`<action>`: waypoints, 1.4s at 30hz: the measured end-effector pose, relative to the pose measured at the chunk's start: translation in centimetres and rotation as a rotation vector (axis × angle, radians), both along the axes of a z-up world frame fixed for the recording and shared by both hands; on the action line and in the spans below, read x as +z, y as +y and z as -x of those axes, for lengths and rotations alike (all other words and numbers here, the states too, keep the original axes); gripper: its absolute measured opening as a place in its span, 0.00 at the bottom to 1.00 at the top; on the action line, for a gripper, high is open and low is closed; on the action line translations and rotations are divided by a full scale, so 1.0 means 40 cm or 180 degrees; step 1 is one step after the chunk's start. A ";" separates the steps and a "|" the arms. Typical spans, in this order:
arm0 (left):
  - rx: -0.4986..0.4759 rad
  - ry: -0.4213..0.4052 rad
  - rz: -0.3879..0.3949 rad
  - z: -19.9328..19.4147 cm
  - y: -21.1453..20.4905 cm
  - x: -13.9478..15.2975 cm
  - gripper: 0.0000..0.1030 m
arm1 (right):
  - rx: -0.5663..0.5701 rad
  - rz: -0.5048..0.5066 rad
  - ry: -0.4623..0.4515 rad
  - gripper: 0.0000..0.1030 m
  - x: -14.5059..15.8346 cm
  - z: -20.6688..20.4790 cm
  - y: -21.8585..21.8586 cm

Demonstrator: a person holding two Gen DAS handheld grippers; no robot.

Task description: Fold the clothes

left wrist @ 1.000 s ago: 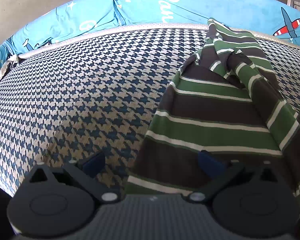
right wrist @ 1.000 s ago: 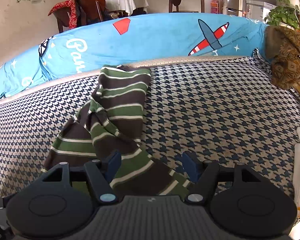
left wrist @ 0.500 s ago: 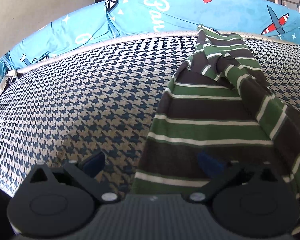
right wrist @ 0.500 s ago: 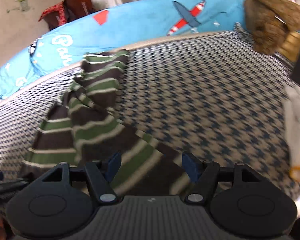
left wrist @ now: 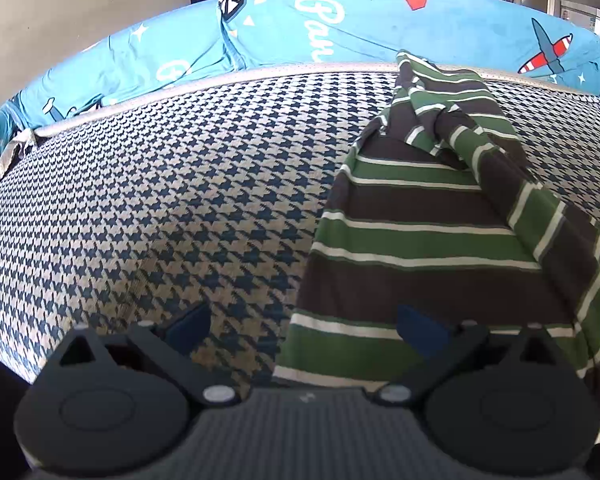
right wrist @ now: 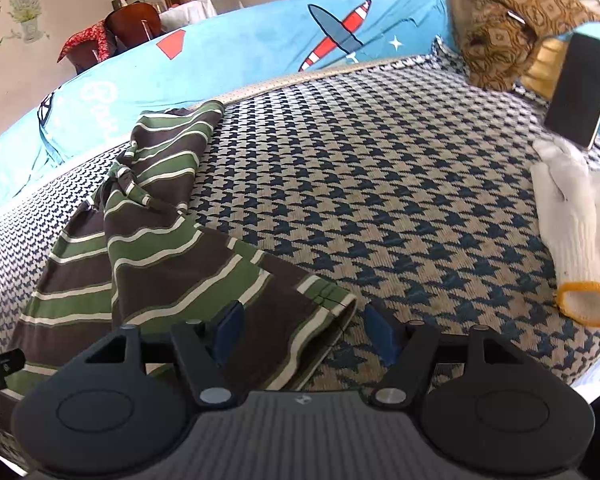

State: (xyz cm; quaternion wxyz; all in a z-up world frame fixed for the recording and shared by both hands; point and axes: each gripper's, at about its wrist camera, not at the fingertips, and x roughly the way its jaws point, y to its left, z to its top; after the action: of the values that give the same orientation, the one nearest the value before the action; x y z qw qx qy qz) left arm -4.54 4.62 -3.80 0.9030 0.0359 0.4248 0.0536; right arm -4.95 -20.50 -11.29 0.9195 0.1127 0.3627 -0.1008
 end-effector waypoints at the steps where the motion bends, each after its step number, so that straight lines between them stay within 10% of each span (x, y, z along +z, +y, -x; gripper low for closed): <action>1: 0.0011 0.0012 0.0018 -0.001 0.003 -0.001 1.00 | 0.0012 0.0070 -0.0011 0.55 -0.002 -0.002 0.006; 10: 0.0072 0.0059 0.0161 -0.007 0.022 -0.002 1.00 | 0.0344 0.0209 -0.0203 0.12 0.005 -0.003 0.063; 27: 0.0471 0.0051 0.0268 -0.016 0.117 0.008 1.00 | 0.1327 -0.0558 -0.0661 0.10 0.125 0.029 0.262; 42: 0.1015 -0.0253 0.0288 0.019 0.259 0.069 1.00 | 0.2369 -0.0189 -0.0276 0.11 0.031 -0.007 0.546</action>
State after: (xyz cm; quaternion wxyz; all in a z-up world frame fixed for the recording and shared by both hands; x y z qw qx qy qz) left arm -5.29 14.97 -1.04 0.8998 -0.0749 0.3911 0.1784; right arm -4.68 1.35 -10.04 0.9041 0.0039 0.3424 0.2556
